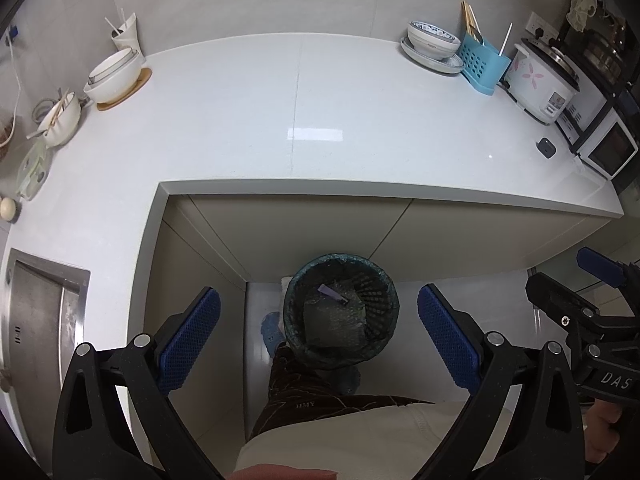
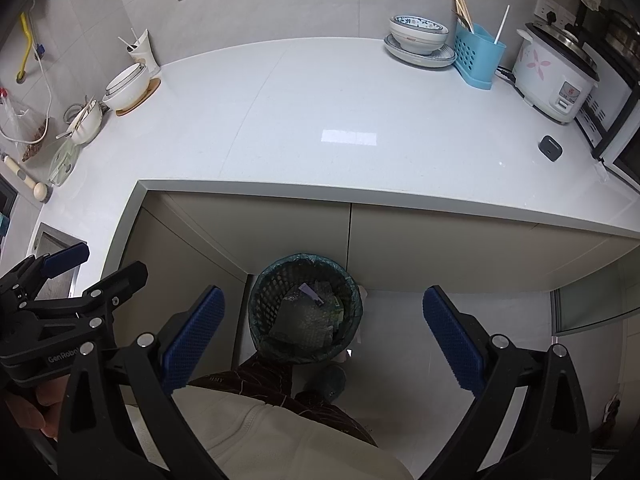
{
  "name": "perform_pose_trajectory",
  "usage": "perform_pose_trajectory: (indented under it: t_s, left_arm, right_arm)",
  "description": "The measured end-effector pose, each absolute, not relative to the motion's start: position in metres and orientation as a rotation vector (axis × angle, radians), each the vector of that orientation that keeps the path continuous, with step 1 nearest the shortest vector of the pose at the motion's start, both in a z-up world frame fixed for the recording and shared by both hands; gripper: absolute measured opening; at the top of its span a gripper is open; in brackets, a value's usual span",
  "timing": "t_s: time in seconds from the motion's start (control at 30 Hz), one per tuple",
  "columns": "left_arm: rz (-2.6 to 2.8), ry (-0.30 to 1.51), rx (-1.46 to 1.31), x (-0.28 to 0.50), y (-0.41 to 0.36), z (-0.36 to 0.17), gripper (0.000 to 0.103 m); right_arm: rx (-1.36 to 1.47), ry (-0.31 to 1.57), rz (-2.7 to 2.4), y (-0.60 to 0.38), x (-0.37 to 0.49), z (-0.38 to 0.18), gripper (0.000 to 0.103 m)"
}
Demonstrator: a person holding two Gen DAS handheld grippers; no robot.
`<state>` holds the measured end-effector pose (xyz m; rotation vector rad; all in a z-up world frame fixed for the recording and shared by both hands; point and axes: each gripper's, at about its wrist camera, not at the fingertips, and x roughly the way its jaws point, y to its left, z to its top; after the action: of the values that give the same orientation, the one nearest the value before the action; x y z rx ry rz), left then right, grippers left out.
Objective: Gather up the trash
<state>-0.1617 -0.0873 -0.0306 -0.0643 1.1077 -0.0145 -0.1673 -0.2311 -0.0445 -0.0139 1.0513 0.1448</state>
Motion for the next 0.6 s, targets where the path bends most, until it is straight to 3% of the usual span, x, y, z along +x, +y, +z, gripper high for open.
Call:
perform_pose_trajectory:
  t_s: [0.6]
  left_arm:
    - [-0.020,1.111,-0.060,-0.163,-0.085,-0.031,0.097]
  right_arm:
    - [-0.012,1.056,0.145,-0.221,-0.170,-0.047,0.095]
